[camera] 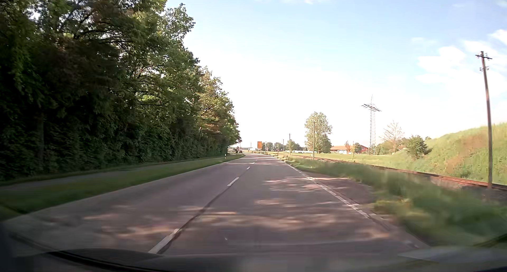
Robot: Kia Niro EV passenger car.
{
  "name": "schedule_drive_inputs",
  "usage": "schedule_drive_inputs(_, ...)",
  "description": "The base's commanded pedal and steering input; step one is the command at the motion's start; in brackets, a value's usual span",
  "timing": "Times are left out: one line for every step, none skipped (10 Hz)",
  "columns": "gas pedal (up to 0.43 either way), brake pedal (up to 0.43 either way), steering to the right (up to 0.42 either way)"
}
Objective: Follow the waypoints while adhering to traffic rules and regulations
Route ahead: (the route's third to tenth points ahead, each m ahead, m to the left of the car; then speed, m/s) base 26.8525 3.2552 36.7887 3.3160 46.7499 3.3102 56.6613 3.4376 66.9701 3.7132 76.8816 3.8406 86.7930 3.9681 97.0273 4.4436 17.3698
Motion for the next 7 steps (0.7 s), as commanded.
schedule_drive_inputs(0.087,0.000,0.000)
schedule_drive_inputs(0.087,0.000,0.000)
schedule_drive_inputs(0.087,0.000,0.000)
schedule_drive_inputs(0.098,0.000,0.000)
schedule_drive_inputs(0.098,0.000,0.000)
schedule_drive_inputs(0.110,0.000,0.000)
schedule_drive_inputs(0.110,0.000,0.000)
